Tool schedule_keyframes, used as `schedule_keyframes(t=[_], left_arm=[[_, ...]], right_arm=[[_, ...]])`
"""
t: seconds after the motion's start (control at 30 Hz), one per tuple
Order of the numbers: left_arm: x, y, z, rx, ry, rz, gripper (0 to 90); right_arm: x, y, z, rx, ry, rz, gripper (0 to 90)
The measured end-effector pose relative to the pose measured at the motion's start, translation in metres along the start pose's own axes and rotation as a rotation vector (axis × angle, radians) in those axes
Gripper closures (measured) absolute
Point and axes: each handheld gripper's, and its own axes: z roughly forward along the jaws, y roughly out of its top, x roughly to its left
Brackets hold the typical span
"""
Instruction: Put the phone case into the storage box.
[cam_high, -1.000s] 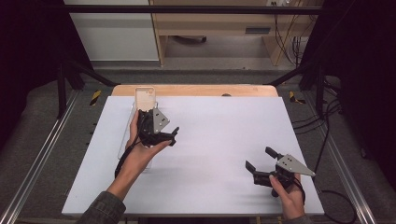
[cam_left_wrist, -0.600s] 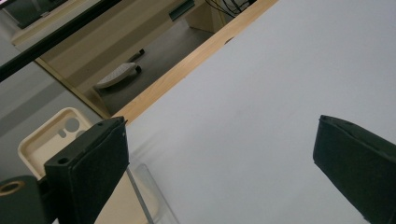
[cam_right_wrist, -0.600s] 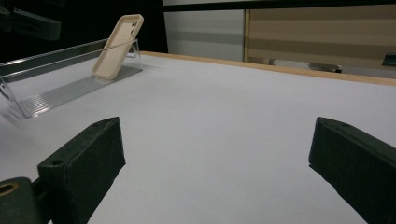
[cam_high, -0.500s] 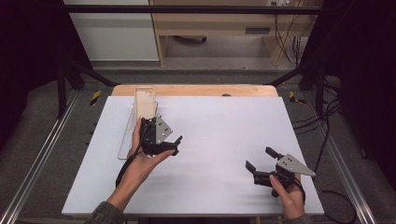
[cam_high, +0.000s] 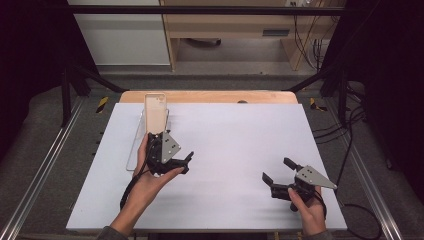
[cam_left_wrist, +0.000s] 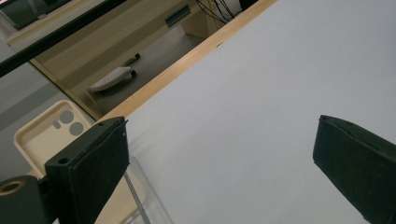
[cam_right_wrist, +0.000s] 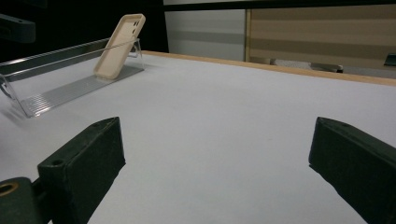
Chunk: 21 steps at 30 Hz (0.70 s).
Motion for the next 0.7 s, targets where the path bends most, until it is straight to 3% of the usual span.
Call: schedule_keyframes(t=[0.5,0.7], left_arm=[[0.005,-0.014,-0.026,-0.053,0.006,-0.048,3.2],[0.013,-0.021,-0.038,-0.096,0.021,-0.089,3.2]], right_arm=[[0.002,0.0,0.001,0.003,0.003,-0.003,3.4],[0.001,0.0,0.0,0.002,0.001,-0.003,3.4]])
